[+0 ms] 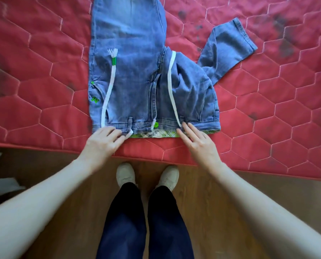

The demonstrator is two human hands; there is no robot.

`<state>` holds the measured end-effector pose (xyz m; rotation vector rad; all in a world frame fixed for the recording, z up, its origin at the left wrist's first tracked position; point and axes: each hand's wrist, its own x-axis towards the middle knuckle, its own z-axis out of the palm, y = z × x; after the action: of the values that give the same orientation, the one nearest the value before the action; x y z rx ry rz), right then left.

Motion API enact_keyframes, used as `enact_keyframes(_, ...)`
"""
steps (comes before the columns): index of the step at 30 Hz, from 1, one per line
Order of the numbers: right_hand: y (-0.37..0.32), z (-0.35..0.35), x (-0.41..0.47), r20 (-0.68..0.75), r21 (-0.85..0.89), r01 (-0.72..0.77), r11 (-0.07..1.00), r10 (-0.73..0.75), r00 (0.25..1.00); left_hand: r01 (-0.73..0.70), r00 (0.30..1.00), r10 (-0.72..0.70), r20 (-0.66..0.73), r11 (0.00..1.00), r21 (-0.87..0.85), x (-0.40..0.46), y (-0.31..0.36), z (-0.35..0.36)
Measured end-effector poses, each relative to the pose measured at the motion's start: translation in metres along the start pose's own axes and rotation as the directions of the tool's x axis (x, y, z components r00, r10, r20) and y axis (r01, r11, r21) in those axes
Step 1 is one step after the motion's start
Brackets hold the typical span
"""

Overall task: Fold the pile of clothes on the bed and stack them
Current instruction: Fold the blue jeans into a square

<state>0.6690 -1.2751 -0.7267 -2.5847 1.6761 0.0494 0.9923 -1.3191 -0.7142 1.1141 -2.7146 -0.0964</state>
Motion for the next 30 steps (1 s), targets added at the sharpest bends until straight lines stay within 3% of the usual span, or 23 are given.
enact_keyframes(4, -0.014, 0.000, 0.003, -0.067, 0.228, -0.167, 0.959, 0.187, 0.980, 0.274, 0.961, -0.272, 0.045, 0.961, -0.044, 0.002, 0.012, 0.006)
enact_keyframes(6, -0.011, -0.008, 0.007, -0.133, 0.286, -0.232, 0.930, 0.278, 0.951, 0.471, 0.882, -0.468, 0.057, 0.878, -0.082, 0.003, 0.014, 0.002)
enact_keyframes(8, -0.004, -0.015, 0.010, -0.116, 0.293, -0.402, 0.867, 0.450, 0.885, 0.699, 0.714, -0.695, 0.081, 0.702, -0.136, 0.002, 0.014, -0.002)
enact_keyframes(10, 0.004, -0.019, 0.012, 0.007, 0.297, -0.624, 0.723, 0.652, 0.758, 0.872, 0.469, -0.867, 0.168, 0.425, -0.242, 0.003, 0.010, -0.006)
enact_keyframes(12, 0.012, -0.019, 0.015, 0.163, 0.334, -0.797, 0.503, 0.802, 0.574, 0.937, 0.207, -0.936, 0.284, 0.106, -0.333, 0.006, 0.004, -0.004)
enact_keyframes(14, 0.019, -0.016, 0.016, 0.271, 0.352, -0.873, 0.337, 0.856, 0.440, 0.937, 0.077, -0.928, 0.364, -0.057, -0.344, 0.009, -0.002, 0.000)
enact_keyframes(17, 0.025, -0.010, 0.015, 0.347, 0.418, -0.884, 0.208, 0.863, 0.367, 0.888, 0.052, -0.895, 0.443, -0.161, -0.430, 0.009, -0.009, 0.006)
enact_keyframes(20, 0.028, -0.010, 0.014, 0.383, 0.533, -0.844, 0.063, 0.871, 0.307, 0.822, 0.093, -0.862, 0.499, -0.217, -0.527, 0.004, -0.015, 0.004)
enact_keyframes(23, 0.028, -0.021, 0.015, 0.363, 0.637, -0.771, -0.013, 0.887, 0.285, 0.711, 0.124, -0.851, 0.511, -0.283, -0.644, 0.007, -0.016, -0.007)
enact_keyframes(25, 0.024, -0.037, 0.017, 0.319, 0.698, -0.715, -0.022, 0.904, 0.284, 0.617, 0.132, -0.862, 0.490, -0.315, -0.721, 0.016, -0.016, -0.025)
enact_keyframes(30, 0.015, -0.128, 0.028, 0.081, 0.788, -0.607, 0.105, 0.959, 0.271, 0.587, 0.081, -0.940, 0.331, -0.224, -0.778, 0.049, -0.025, -0.111)
